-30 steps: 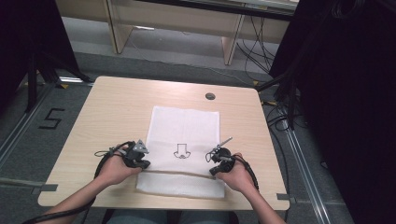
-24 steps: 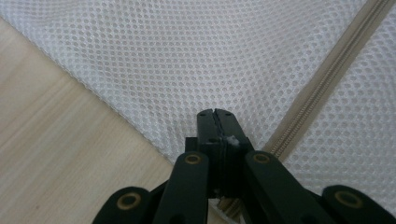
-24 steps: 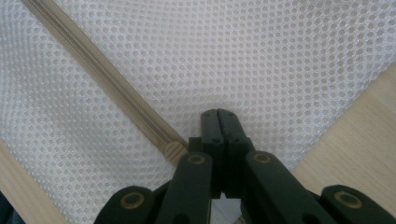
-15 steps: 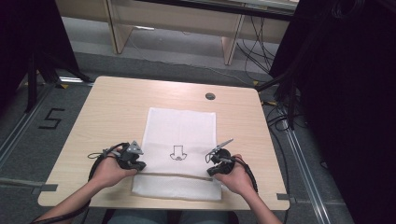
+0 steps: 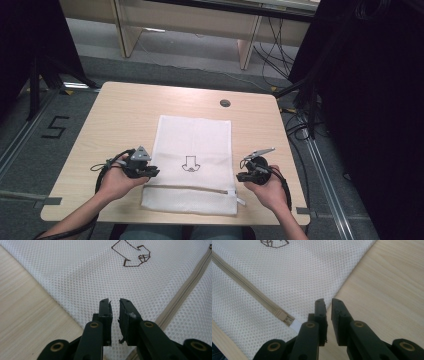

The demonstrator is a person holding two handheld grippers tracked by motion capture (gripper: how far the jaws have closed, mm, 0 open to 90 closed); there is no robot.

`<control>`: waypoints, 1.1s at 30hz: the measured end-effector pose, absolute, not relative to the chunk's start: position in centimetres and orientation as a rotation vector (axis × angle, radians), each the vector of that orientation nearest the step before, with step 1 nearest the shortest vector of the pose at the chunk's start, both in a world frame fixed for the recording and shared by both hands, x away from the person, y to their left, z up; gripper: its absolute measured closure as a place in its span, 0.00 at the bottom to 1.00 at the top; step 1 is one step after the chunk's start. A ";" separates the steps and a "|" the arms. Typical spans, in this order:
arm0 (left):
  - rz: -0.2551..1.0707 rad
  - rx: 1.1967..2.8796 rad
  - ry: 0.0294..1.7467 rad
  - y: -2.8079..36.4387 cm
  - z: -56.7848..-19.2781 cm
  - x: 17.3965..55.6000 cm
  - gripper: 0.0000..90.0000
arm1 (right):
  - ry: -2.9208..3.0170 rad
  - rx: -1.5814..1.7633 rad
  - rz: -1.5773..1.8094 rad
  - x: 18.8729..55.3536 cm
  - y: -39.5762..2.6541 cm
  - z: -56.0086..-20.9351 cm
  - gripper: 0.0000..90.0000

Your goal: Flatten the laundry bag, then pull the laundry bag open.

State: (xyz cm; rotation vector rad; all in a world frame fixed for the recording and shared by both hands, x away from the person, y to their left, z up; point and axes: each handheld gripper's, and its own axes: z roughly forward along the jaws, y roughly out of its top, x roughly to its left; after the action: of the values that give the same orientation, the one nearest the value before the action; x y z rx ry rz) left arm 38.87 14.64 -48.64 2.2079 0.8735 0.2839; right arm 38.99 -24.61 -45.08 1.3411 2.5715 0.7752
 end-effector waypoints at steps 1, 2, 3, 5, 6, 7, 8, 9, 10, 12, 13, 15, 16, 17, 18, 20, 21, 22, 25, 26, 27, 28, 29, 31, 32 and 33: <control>0.295 2.212 0.873 14.6 -48.6 38.9 0.88 | 2.570 1.370 0.766 38.8 -24.5 -45.0 0.93; 0.282 2.197 0.881 14.5 -48.7 38.8 0.88 | 2.567 1.366 0.769 38.8 -24.5 -45.0 0.93; 0.291 2.196 0.875 14.5 -48.6 38.8 0.88 | 2.567 1.367 0.767 38.8 -24.5 -44.9 0.93; 0.300 2.202 0.860 14.6 -48.5 38.8 0.88 | 2.572 1.336 0.778 38.9 -24.5 -45.0 0.93; 0.302 2.199 0.860 14.6 -48.5 38.8 0.88 | 2.568 1.373 0.772 38.7 -24.3 -44.9 0.93; 0.303 2.200 0.858 14.6 -48.5 38.8 0.87 | 2.582 1.355 0.764 38.7 -24.3 -45.0 0.93; 0.306 2.198 0.856 14.5 -48.5 38.8 0.86 | 2.576 1.338 0.767 38.7 -24.2 -45.1 0.92; 0.314 2.202 0.845 14.5 -48.5 38.8 0.86 | 2.593 1.359 0.756 38.5 -24.1 -45.0 0.91; 0.325 2.204 0.846 14.5 -48.5 38.8 0.85 | 2.597 1.360 0.751 38.4 -24.0 -45.0 0.90; 0.321 2.194 0.842 14.5 -48.4 38.8 0.84 | 2.592 1.378 0.725 38.4 -23.7 -45.1 0.88; 0.327 2.189 0.848 14.5 -48.4 38.9 0.84 | 2.611 1.356 0.746 38.3 -23.7 -45.1 0.88; 0.326 2.192 0.851 14.4 -48.4 38.8 0.83 | 2.636 1.320 0.753 38.4 -23.6 -45.3 0.86; 0.319 2.186 0.862 14.3 -48.5 38.8 0.83 | 2.639 1.350 0.735 38.3 -23.5 -45.4 0.85; 0.318 2.188 0.852 14.2 -48.5 38.8 0.83 | 2.647 1.314 0.747 38.5 -23.5 -45.5 0.85; 0.333 2.196 0.838 14.2 -48.4 38.8 0.83 | 2.650 1.327 0.735 38.4 -23.5 -45.6 0.84; 0.322 2.178 0.844 14.0 -48.3 38.8 0.83 | 2.645 1.363 0.713 38.4 -23.6 -45.6 0.84; 0.336 2.182 0.826 14.0 -48.1 38.8 0.82 | 2.634 1.381 0.704 38.4 -23.7 -45.6 0.84; 0.329 2.176 0.834 13.9 -48.1 38.8 0.82 | 2.633 1.371 0.712 38.4 -23.8 -45.7 0.84; 0.323 2.181 0.812 13.6 -48.2 38.7 0.82 | 2.619 1.414 0.682 38.3 -24.1 -45.7 0.90; 0.317 2.178 0.812 13.5 -48.2 38.7 0.82 | 2.620 1.413 0.682 38.3 -24.2 -45.8 0.95; 0.315 2.184 0.794 13.4 -48.2 38.7 0.82 | 2.626 1.422 0.672 38.3 -24.3 -45.8 0.99; 0.317 2.190 0.788 13.3 -48.2 38.7 0.82 | 2.633 1.429 0.664 38.3 -24.3 -45.9 1.00; 0.320 2.191 0.773 13.2 -48.1 38.7 0.82 | 2.634 1.441 0.661 38.4 -24.3 -46.0 1.00; 0.309 2.174 0.785 12.8 -48.0 38.5 0.83 | 2.642 1.438 0.663 38.5 -24.1 -46.2 1.00; 0.310 2.174 0.775 12.7 -47.9 38.5 0.83 | 2.644 1.438 0.663 38.6 -24.0 -46.3 1.00; 0.306 2.174 0.768 12.5 -47.8 38.4 0.83 | 2.650 1.411 0.679 38.7 -23.9 -46.4 1.00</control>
State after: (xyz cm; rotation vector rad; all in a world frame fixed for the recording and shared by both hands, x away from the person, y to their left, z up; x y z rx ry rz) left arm 38.45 12.53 -47.80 2.1741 0.7677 0.3062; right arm 38.70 -23.90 -46.43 1.4114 2.6498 0.6795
